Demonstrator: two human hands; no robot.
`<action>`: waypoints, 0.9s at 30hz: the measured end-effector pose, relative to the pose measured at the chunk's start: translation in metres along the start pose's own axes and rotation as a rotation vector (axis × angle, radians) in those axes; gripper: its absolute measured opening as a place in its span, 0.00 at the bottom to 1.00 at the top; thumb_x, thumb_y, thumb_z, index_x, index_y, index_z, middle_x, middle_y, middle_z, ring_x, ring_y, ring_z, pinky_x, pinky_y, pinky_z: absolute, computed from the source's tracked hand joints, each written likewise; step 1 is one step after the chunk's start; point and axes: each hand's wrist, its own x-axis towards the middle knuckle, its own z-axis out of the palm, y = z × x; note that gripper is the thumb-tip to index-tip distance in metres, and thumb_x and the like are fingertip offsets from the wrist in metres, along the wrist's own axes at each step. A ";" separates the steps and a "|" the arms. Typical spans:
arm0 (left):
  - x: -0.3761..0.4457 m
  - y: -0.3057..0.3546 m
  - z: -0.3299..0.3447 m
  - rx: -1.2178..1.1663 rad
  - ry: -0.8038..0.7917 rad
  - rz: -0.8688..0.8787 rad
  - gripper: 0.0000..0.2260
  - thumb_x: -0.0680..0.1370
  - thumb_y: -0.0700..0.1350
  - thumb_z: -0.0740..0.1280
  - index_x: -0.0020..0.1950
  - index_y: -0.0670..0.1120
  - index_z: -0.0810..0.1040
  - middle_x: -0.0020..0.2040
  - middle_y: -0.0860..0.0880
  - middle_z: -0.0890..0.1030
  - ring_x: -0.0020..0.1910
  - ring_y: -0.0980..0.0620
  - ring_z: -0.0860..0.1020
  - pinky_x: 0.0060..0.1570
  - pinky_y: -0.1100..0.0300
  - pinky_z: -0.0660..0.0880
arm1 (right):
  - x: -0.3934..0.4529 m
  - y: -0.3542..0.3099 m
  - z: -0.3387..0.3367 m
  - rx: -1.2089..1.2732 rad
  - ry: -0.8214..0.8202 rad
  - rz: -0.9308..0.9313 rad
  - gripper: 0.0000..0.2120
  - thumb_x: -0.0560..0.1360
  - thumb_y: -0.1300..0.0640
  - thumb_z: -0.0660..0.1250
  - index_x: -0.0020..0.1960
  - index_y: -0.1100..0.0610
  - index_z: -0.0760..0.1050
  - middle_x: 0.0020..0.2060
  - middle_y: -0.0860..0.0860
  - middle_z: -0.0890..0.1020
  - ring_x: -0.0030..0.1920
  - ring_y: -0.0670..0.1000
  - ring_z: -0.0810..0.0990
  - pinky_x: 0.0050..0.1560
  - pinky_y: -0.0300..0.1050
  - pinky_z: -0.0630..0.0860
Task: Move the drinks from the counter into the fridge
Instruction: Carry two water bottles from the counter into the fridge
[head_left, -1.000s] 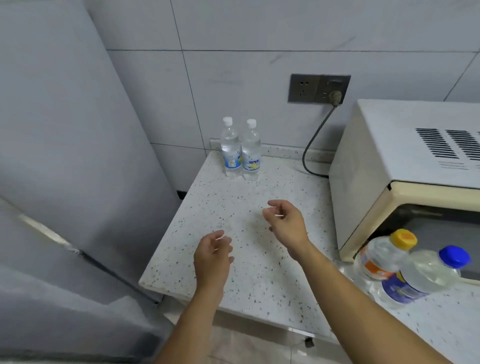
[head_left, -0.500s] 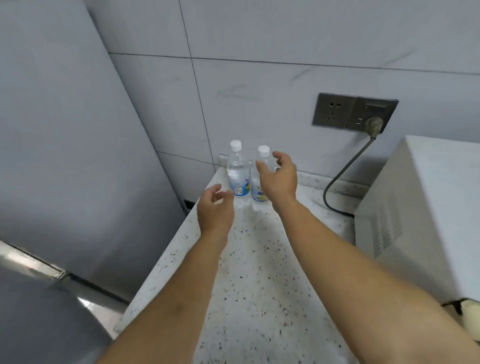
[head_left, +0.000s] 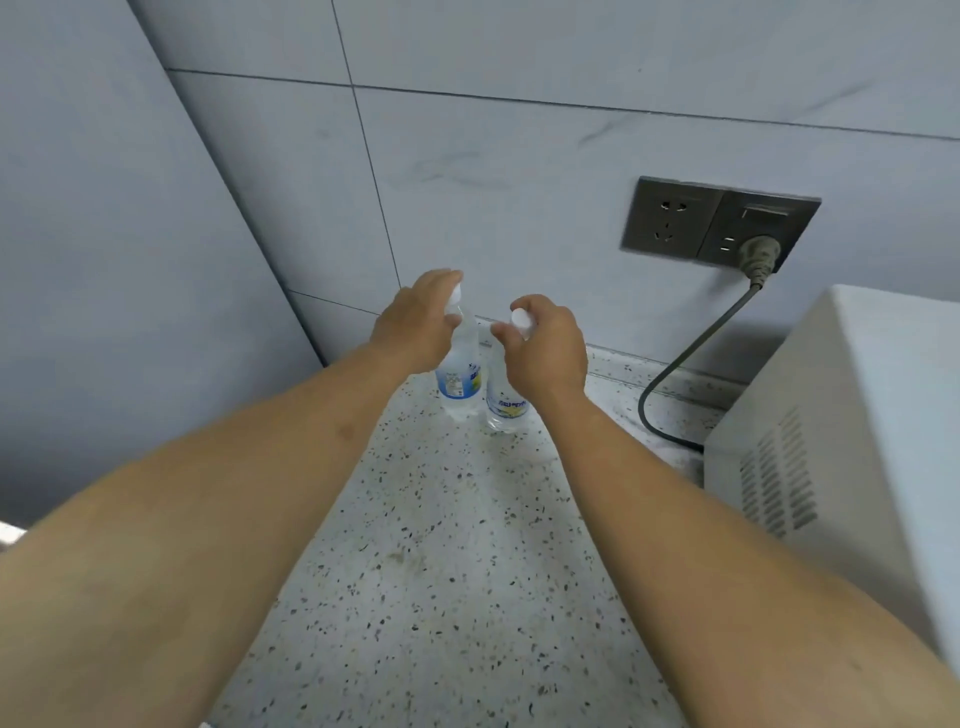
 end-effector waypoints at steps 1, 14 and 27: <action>0.000 0.000 -0.002 0.008 -0.001 0.012 0.23 0.82 0.45 0.62 0.76 0.49 0.63 0.76 0.49 0.64 0.69 0.42 0.68 0.65 0.45 0.69 | -0.004 0.003 -0.001 -0.012 0.030 0.002 0.15 0.77 0.48 0.70 0.61 0.49 0.77 0.56 0.54 0.75 0.56 0.56 0.77 0.46 0.45 0.71; -0.137 0.023 0.033 -0.382 0.265 -0.216 0.09 0.74 0.40 0.70 0.52 0.47 0.77 0.55 0.47 0.71 0.42 0.50 0.73 0.41 0.61 0.69 | -0.092 0.011 -0.024 -0.018 -0.022 0.114 0.05 0.77 0.50 0.68 0.49 0.47 0.72 0.44 0.48 0.80 0.36 0.50 0.77 0.30 0.39 0.67; -0.333 0.015 0.051 -0.587 0.240 -0.393 0.11 0.71 0.35 0.73 0.45 0.47 0.74 0.51 0.49 0.71 0.40 0.59 0.74 0.35 0.70 0.70 | -0.292 0.051 -0.017 0.065 -0.004 0.126 0.09 0.72 0.56 0.71 0.47 0.45 0.72 0.45 0.48 0.79 0.43 0.49 0.78 0.41 0.41 0.73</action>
